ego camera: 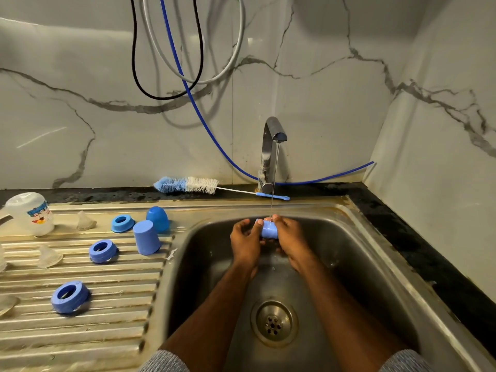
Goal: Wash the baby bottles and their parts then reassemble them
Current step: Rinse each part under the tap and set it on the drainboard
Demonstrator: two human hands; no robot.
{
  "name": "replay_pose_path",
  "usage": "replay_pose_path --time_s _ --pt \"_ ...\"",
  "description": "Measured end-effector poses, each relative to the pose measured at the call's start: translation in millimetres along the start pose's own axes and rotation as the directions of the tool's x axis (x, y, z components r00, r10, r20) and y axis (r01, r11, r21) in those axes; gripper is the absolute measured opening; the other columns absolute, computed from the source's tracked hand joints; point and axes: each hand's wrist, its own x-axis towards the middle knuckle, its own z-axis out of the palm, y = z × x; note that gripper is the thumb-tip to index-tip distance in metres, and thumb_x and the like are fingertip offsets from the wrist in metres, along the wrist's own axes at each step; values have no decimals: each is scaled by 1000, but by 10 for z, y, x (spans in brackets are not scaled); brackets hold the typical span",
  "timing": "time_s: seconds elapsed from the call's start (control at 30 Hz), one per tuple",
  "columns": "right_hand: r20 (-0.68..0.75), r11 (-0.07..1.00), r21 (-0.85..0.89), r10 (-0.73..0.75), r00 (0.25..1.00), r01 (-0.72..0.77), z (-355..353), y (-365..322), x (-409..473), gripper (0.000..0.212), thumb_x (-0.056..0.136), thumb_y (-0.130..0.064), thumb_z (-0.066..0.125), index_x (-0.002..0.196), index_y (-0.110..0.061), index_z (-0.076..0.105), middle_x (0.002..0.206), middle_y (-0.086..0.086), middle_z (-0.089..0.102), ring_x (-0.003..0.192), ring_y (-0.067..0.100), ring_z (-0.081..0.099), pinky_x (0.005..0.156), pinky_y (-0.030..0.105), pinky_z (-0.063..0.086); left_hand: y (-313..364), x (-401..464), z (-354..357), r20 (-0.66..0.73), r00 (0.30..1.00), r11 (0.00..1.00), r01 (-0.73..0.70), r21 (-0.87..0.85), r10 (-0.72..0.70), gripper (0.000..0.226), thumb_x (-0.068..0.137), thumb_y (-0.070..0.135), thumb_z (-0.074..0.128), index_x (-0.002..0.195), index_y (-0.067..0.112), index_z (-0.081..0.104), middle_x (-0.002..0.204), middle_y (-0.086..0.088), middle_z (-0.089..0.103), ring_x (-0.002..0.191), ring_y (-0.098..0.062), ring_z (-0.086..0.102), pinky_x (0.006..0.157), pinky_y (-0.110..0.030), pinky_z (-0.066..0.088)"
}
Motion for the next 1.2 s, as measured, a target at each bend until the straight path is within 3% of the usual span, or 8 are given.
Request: replay_pose_path --time_s 0.1,0.27,0.43,0.53,0.67,0.77,0.87,1.2 --pt "95 985 -124 -108 990 119 -105 53 15 30 105 -20 48 130 -16 63 122 12 67 92 22 64 61 28 50 -15 30 -25 -11 999 998 -38 59 38 49 86 5 77 131 6 55 114 -14 68 103 -26 69 94 -45 58" --pt "286 905 -320 -190 939 280 -141 141 7 57 90 6 61 142 -16 50 137 7 59 124 22 57 108 41 48 -47 34 -113 132 980 926 -188 329 152 59 80 -2 79 131 17 55 115 -1 65 104 -19 67 87 -41 61" --pt "154 876 -348 -298 942 334 -118 229 6 48 82 -9 79 125 -20 60 113 -5 65 106 14 63 84 22 51 -46 102 -251 293 954 956 -148 255 69 50 84 6 79 129 15 57 111 -3 72 99 -18 73 84 -38 62" --pt "91 874 -379 -293 952 305 -84 307 20 47 78 -11 84 120 -18 64 110 -2 68 102 17 64 90 31 53 -62 183 -315 140 989 952 -78 296 38 28 95 9 67 122 6 63 107 -14 73 102 -30 71 95 -48 57" --pt "296 769 -599 -46 954 223 -80 359 25 41 76 -17 87 113 -15 70 108 5 72 103 22 67 93 38 55 -111 251 -361 -25 999 909 -8 416 21 16 95 1 57 107 6 68 104 -19 72 103 -33 68 98 -50 53" --pt "94 778 -598 -170 981 192 -122 367 54 38 77 -16 84 113 -15 70 108 3 70 103 21 66 90 34 54 -145 261 -368 -7 1000 878 -13 478 18 19 89 -3 61 105 4 71 105 -17 72 103 -32 66 98 -45 53" --pt "259 788 -585 -44 965 193 -78 365 13 34 79 -13 84 109 -12 71 102 4 71 95 19 68 77 30 56 -154 237 -351 31 999 855 -34 518 21 19 88 -4 61 104 2 71 105 -16 72 103 -30 66 96 -40 53" --pt "188 705 -679 -101 977 204 -47 366 23 40 74 -20 87 112 -14 73 110 6 73 100 21 68 83 30 55 -196 230 -383 82 996 811 -81 579 41 19 91 -5 59 105 -2 71 108 -18 71 106 -32 65 99 -43 52"
